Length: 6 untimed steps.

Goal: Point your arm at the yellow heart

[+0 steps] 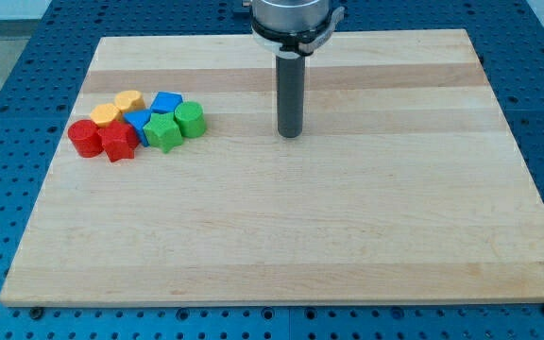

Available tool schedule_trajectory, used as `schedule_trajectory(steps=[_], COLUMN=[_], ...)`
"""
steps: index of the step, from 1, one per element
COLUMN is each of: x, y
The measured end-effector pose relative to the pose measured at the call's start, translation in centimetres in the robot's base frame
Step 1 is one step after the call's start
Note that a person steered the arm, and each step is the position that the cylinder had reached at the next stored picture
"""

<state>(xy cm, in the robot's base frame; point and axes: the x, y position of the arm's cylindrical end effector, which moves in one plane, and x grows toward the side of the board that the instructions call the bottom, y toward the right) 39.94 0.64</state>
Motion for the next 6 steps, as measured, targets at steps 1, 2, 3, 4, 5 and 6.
schedule_trajectory(steps=[1, 2, 3, 4, 5, 6], x=[0.0, 0.0, 0.4, 3.7, 7.5, 9.3], y=[0.0, -0.7, -0.7, -3.1, -8.1, -15.6])
